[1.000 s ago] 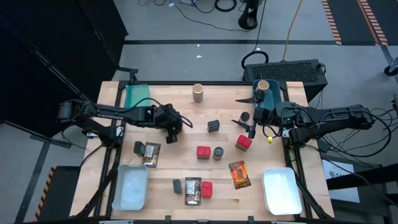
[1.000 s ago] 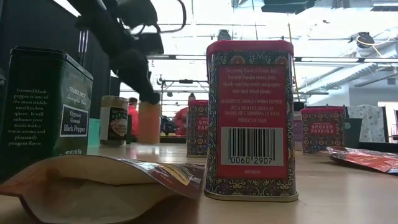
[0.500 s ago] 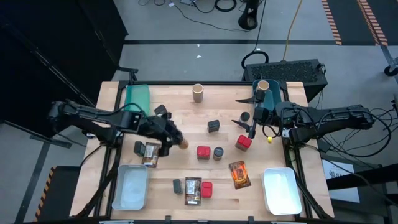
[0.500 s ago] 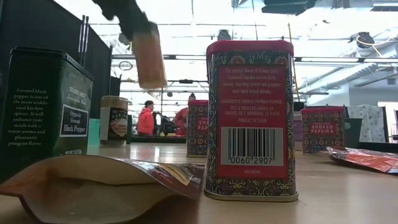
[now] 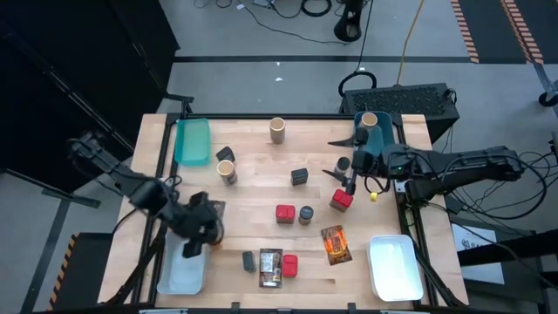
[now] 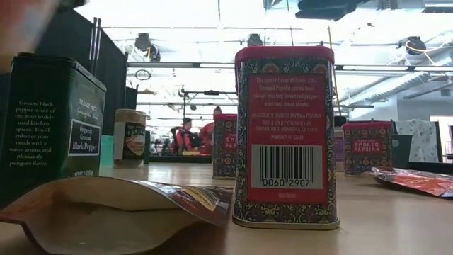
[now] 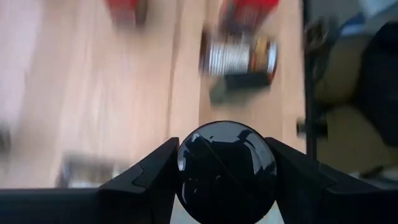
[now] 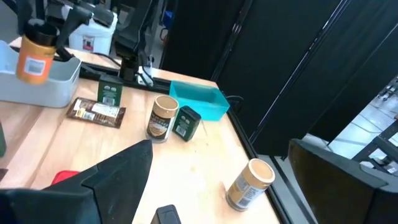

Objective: Sort spices by type
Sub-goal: Put the top left orange seasoning bottle into the gray bin

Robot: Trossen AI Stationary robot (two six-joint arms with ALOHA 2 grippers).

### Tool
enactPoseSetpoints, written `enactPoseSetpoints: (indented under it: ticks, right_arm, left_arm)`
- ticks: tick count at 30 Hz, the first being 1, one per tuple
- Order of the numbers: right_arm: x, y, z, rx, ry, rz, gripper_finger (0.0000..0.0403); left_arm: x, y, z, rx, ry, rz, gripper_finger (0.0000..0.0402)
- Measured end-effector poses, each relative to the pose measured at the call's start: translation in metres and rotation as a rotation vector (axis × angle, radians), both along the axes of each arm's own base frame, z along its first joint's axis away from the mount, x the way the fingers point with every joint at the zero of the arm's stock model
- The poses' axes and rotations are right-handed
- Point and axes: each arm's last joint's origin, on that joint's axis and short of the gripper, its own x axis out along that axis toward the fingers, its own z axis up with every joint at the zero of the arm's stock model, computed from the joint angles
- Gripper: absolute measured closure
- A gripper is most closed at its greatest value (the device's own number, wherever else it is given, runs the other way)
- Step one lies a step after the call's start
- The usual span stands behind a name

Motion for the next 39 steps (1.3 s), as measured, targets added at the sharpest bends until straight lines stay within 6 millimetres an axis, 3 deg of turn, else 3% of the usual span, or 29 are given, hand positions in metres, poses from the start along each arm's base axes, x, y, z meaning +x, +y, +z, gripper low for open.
enactPoseSetpoints:
  ticks: [11, 15, 24, 33, 39]
  right_arm:
    - [0.011, 0.001, -0.006, 0.014, 0.015, -0.004, 0.0041]
    - [0.011, 0.001, -0.006, 0.020, 0.013, -0.006, 0.0041]
    - [0.012, 0.001, -0.008, 0.026, 0.022, -0.007, 0.0041]
    - [0.019, 0.001, -0.013, 0.031, 0.046, -0.009, 0.0041]
    - [0.022, 0.001, -0.016, 0.044, 0.056, -0.013, 0.0041]
  left_arm:
    - [-0.042, -0.024, -0.008, 0.057, 0.132, 0.041, 0.0192]
    - [-0.057, -0.029, -0.009, 0.188, 0.070, 0.009, 0.0192]
    - [-0.076, -0.039, -0.020, 0.273, -0.036, 0.004, 0.0192]
    - [-0.081, -0.038, -0.053, 0.283, 0.005, 0.040, 0.0192]
    - [-0.079, -0.042, -0.053, 0.237, -0.014, 0.045, 0.0192]
